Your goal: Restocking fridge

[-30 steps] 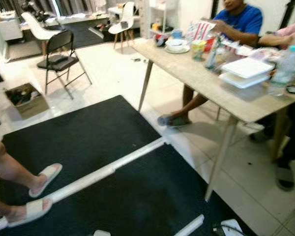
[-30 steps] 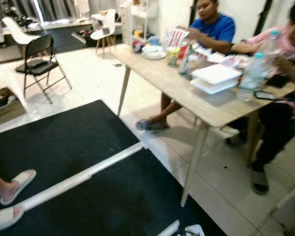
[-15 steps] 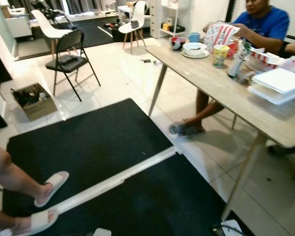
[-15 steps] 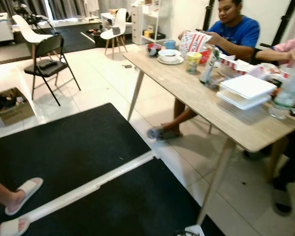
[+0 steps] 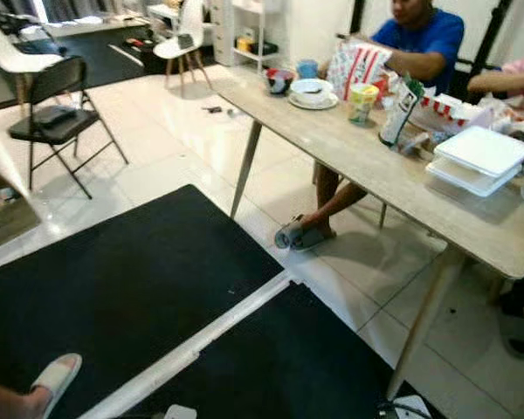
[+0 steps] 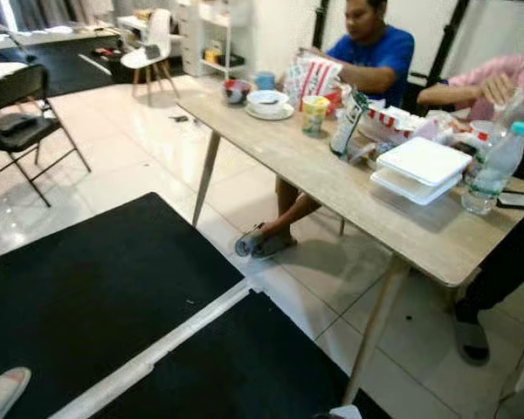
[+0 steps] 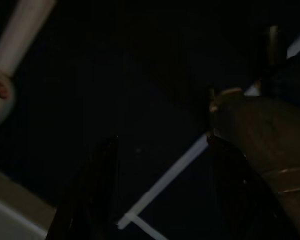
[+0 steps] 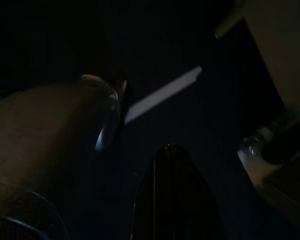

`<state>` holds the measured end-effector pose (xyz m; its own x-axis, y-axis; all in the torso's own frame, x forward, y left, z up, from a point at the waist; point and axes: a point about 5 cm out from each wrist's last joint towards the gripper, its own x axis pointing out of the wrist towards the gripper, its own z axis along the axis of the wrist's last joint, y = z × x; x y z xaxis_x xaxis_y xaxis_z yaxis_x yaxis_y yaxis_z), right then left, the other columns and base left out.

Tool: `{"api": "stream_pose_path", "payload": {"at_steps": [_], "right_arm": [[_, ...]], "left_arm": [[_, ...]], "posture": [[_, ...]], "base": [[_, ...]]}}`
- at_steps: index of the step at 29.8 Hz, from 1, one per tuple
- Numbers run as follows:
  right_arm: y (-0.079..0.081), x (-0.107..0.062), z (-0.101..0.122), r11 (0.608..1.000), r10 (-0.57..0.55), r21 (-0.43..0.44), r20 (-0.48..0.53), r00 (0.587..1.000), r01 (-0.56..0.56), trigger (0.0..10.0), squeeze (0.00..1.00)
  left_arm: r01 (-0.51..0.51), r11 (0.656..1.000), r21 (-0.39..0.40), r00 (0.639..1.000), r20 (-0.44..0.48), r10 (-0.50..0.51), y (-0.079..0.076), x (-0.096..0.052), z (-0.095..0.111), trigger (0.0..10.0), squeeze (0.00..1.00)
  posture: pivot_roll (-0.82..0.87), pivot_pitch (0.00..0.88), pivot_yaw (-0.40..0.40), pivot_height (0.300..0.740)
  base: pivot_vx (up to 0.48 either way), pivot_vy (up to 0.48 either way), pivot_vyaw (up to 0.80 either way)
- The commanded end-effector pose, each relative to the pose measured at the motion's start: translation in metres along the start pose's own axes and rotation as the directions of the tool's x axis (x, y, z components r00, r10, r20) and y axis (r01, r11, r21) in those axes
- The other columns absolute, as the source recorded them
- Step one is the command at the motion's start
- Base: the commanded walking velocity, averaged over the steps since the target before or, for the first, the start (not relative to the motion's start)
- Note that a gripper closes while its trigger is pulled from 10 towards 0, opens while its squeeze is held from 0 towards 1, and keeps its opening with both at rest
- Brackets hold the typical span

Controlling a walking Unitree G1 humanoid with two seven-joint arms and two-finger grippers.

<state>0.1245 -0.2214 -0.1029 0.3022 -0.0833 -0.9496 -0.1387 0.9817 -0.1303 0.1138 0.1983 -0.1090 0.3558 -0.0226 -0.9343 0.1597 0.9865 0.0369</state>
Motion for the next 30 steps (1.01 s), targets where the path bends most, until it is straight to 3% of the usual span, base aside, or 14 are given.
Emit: {"api": "stream_pose_path", "payload": {"at_steps": [1, 5, 30], "right_arm": [[0.001, 0.0, 0.009, 1.0, -0.003, -0.005, 0.032, 0.999, 0.003, 10.0, 0.0], [0.001, 0.0, 0.008, 1.0, -0.003, -0.022, 0.017, 1.0, 0.004, 10.0, 0.0], [-0.004, 0.0, -0.002, 0.998, -0.027, -0.051, -0.006, 1.0, 0.027, 10.0, 0.0]], "left_arm": [[-0.009, 1.0, 0.008, 1.0, -0.016, 0.009, 0.004, -0.001, -0.006, 10.0, 0.0], [-0.008, 1.0, 0.011, 1.0, -0.016, 0.009, 0.004, -0.001, -0.006, 10.0, 0.0], [-0.006, 1.0, 0.026, 1.0, -0.022, 0.007, 0.002, -0.001, -0.008, 10.0, 0.0]], "posture": [[-0.01, 0.0, 0.061, 0.74], [-0.01, 0.0, 0.061, 0.74], [-0.01, 0.0, 0.041, 0.74]], "base": [[0.349, 0.0, 0.0], [0.344, 0.0, 0.0], [0.342, 0.0, -0.72]]}}
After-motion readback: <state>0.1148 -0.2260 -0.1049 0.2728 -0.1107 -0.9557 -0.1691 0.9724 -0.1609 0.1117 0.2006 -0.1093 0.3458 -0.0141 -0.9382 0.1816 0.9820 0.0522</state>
